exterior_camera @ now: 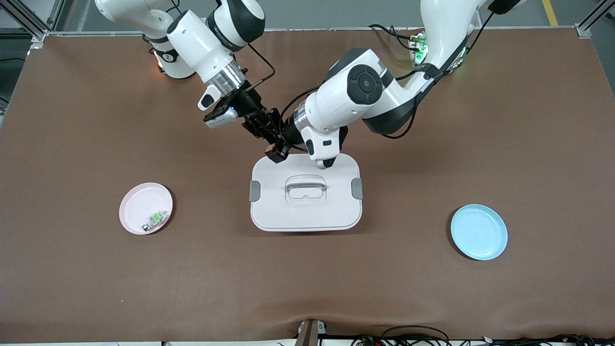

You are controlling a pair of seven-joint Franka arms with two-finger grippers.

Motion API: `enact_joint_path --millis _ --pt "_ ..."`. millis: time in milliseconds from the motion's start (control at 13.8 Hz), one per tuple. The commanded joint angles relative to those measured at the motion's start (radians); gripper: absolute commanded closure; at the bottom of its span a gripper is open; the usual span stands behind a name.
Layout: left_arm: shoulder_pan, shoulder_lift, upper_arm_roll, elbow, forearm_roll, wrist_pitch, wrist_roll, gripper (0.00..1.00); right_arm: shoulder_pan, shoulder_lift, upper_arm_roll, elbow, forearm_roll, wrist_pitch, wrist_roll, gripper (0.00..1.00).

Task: Transfer orange switch to right arm and place
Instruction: 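Close the right gripper on the orange switch beside the left gripper, then open the left gripper and withdraw while the right gripper pulls the switch away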

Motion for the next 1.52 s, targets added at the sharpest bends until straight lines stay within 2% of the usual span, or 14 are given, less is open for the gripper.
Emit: enact_joint_path --millis 0,290,507,869,1086,1231,1448 --pt "-0.011 0.011 0.008 0.023 -0.007 0.001 0.003 0.0 0.002 0.009 0.0 0.026 0.035 0.003 -0.021 1.0" --pt "0.002 -0.004 0.011 0.023 0.001 -0.003 0.003 0.0 0.001 0.009 0.0 0.032 0.021 -0.011 -0.042 1.0" --pt "0.011 -0.032 0.011 0.023 0.096 -0.019 0.0 0.0 -0.001 0.031 -0.001 0.032 0.021 -0.014 -0.203 1.0" --pt "0.107 -0.073 0.009 0.023 0.195 -0.042 0.032 0.0 -0.01 0.051 -0.006 0.031 0.019 -0.036 -0.341 1.0" --pt "0.141 -0.099 0.009 0.022 0.24 -0.045 0.064 0.0 -0.047 0.052 -0.006 0.023 0.019 -0.072 -0.508 1.0" --pt "0.181 -0.113 0.009 0.02 0.28 -0.101 0.127 0.0 -0.076 0.057 -0.006 0.012 0.019 -0.095 -0.676 1.0" --pt "0.262 -0.144 0.008 0.019 0.288 -0.227 0.365 0.0 -0.11 0.066 -0.008 -0.017 0.019 -0.106 -0.77 1.0"
